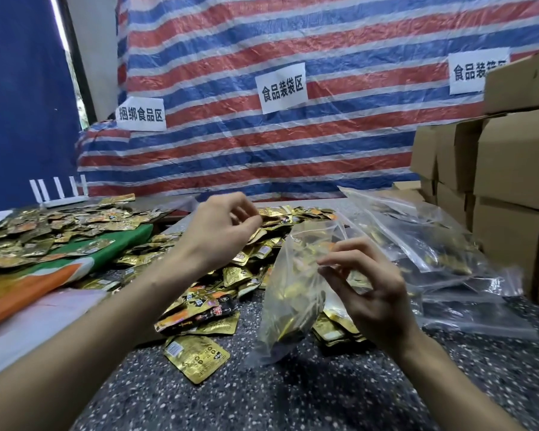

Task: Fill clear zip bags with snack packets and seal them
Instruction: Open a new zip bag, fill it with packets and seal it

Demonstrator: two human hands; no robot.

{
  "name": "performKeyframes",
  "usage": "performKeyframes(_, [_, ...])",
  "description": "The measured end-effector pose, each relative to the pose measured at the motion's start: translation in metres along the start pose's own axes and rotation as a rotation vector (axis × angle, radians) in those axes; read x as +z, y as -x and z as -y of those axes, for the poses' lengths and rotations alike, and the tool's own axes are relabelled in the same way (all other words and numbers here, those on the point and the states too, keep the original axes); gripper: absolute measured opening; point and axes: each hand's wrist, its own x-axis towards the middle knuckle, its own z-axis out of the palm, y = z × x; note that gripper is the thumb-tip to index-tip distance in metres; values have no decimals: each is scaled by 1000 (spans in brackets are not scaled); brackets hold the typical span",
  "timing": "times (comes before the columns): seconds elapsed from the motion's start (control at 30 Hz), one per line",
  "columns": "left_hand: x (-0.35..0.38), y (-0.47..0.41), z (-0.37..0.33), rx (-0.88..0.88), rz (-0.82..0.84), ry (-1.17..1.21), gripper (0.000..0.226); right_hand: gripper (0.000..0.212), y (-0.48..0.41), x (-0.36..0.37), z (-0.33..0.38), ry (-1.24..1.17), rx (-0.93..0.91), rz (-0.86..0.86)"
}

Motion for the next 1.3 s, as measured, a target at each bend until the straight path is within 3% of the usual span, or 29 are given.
performKeyframes(0.17, [17,18,76,-165,210,-176,5,10,1,2,1,-8,17,29])
performKeyframes(0.37, [51,49,151,-350,413,-317,35,10,4,4,-1,-13,30,43])
performKeyframes(0.73, [115,-3,163,-258,111,-539,42,8,5,5,-7,-8,64,46])
performKeyframes(0.83, [129,-18,165,-307,41,-588,51,5,6,5,-9,-9,56,52])
performKeyframes(0.97, [145,-29,169,-396,71,-585,66,8,6,5,-10,-30,62,54])
performKeyframes(1.13, [158,-32,163,-502,26,-588,47,3,8,6,-11,-58,90,67])
performKeyframes(1.3, [154,-26,158,-375,-7,-670,39,4,8,5,-9,-65,95,92])
